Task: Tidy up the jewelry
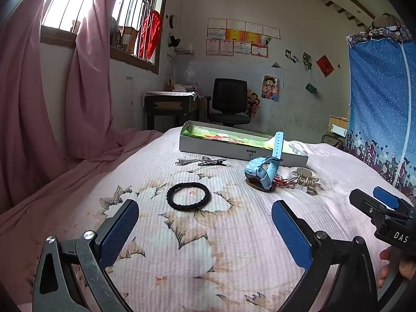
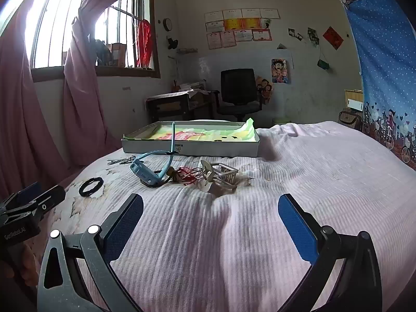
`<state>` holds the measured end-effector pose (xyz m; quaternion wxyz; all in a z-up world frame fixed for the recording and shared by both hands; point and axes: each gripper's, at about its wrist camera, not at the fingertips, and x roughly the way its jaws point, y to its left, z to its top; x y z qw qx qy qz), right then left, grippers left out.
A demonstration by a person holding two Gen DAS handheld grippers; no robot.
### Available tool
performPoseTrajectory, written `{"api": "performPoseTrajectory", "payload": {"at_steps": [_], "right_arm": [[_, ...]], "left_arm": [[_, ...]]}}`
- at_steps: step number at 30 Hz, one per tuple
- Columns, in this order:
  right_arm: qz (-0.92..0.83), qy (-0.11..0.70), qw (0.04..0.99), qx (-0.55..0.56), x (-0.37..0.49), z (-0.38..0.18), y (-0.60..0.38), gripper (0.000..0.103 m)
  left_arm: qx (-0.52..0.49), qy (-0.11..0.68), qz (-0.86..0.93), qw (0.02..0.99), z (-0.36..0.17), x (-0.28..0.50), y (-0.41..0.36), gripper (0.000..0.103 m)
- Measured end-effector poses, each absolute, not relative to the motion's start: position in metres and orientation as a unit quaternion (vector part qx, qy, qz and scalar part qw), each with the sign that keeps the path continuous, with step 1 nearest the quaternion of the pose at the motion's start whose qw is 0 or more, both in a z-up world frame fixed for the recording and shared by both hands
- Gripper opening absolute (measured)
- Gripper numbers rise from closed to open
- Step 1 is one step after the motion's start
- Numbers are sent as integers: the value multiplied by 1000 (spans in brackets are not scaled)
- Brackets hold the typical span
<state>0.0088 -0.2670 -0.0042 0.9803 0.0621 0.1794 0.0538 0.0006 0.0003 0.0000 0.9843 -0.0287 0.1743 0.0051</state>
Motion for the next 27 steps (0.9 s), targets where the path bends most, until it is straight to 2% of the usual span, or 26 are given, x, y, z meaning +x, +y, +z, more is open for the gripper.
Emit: {"api": "performPoseTrajectory", "payload": {"at_steps": [27], "right_arm": [[54,182,980,61,10,-4,-267,102]], "left_arm": [[-26,173,5,985,0,0,0,103]]}}
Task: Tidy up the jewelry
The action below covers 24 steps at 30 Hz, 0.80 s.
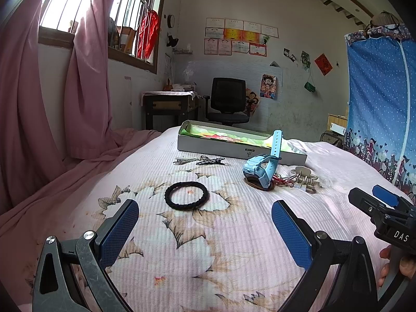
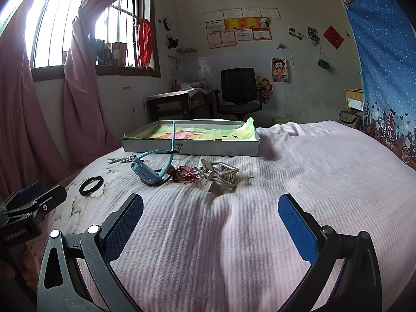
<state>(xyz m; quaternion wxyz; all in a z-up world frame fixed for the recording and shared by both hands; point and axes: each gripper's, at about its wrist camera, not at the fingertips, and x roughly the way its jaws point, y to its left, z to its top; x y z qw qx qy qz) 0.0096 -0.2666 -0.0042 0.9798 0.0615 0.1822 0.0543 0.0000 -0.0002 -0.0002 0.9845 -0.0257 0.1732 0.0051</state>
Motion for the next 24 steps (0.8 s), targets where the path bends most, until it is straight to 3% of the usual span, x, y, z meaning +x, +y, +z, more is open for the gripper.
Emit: {"api": "performPoseTrajectory", "payload": {"at_steps": [24], "right_arm": [[54,184,980,61,10,-6,-266,102]], "left_arm": [[-24,173,6,985,0,0,0,103]]}}
